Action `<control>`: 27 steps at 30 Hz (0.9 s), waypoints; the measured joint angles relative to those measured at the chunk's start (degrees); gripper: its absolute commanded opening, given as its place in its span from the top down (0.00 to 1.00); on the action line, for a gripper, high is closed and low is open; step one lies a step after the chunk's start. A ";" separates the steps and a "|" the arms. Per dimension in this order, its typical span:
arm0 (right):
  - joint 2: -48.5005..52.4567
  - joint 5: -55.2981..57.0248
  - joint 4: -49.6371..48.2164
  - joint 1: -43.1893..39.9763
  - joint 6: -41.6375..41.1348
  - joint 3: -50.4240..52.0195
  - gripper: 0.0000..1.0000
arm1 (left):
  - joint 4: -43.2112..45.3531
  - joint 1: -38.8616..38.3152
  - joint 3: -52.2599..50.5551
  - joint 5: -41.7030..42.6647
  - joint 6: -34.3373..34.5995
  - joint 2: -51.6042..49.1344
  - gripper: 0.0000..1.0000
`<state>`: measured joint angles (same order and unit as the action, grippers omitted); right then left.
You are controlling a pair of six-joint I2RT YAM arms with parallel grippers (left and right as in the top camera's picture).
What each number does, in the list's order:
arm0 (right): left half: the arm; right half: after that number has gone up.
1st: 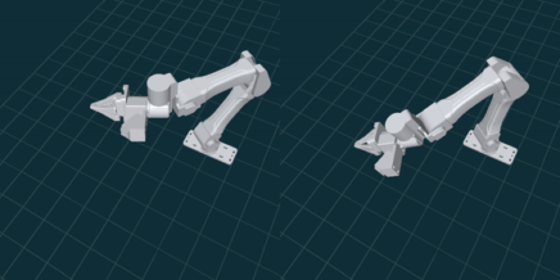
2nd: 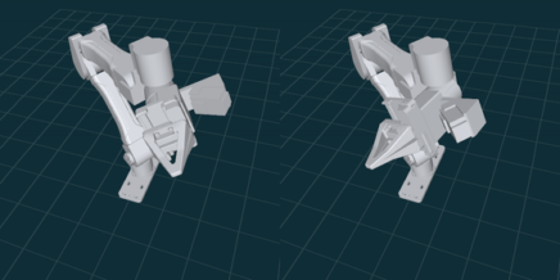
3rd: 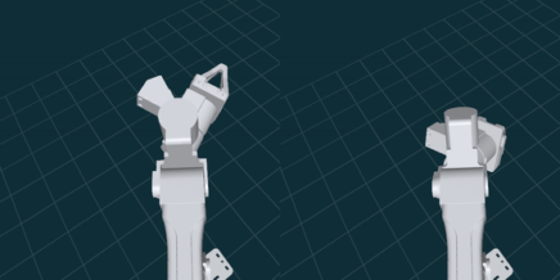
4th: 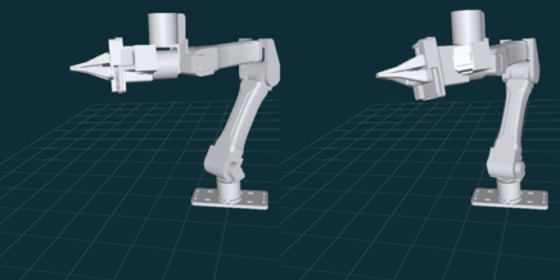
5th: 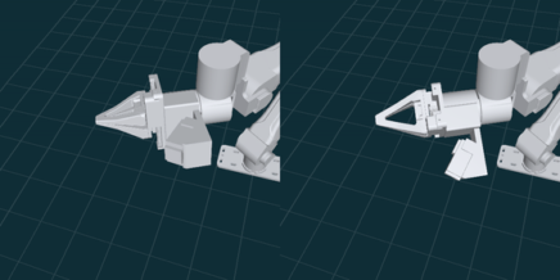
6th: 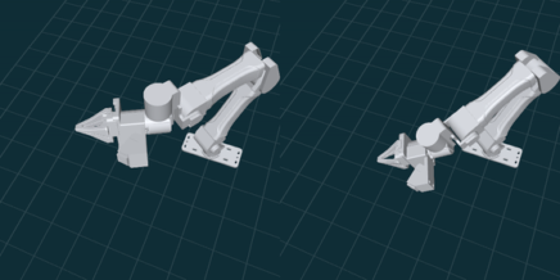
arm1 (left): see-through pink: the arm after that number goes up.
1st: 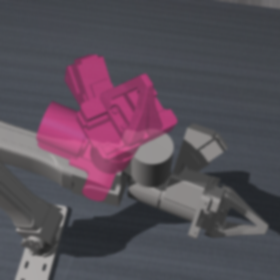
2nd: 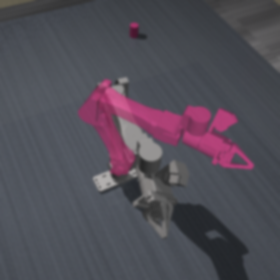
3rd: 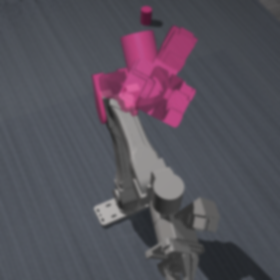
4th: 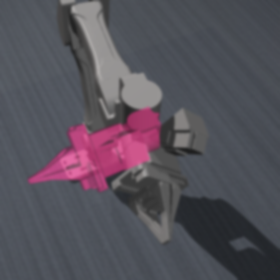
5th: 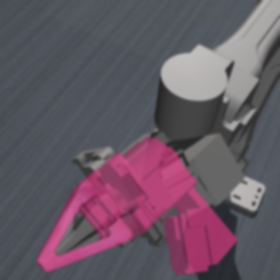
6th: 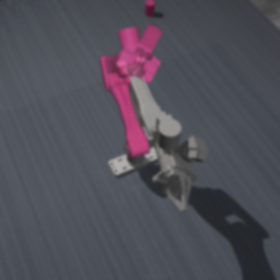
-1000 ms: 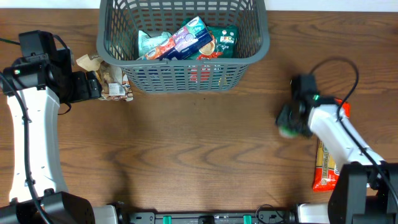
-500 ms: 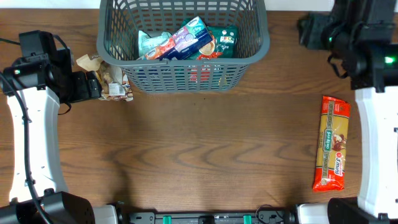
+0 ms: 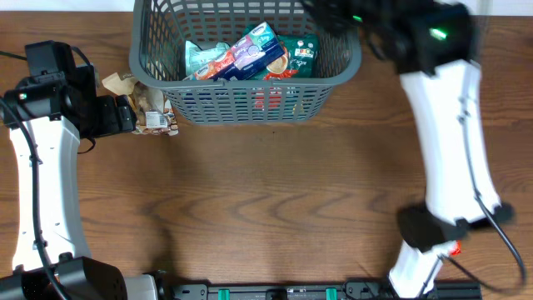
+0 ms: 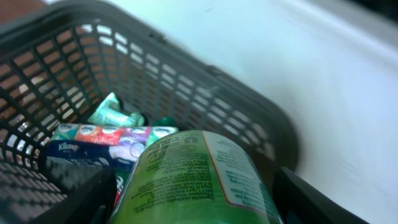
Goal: Pack container
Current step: 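Lift the jar with the right gripper and drop it into the basket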
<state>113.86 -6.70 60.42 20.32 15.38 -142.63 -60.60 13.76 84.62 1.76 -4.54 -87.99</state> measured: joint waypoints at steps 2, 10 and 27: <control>4.72 -0.63 0.17 1.14 0.61 -3.23 0.99 | 0.02 0.00 0.00 0.00 0.00 0.00 0.01; 16.98 -2.40 0.11 4.76 2.03 -5.35 0.99 | -0.02 0.00 0.00 0.00 0.00 0.00 0.01; 26.21 -0.17 6.99 4.92 2.25 -5.46 0.10 | -0.04 0.00 0.00 0.00 0.00 0.00 0.01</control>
<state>140.07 -6.87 67.42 25.23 17.63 -148.09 -60.64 13.76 84.62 1.76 -4.54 -87.99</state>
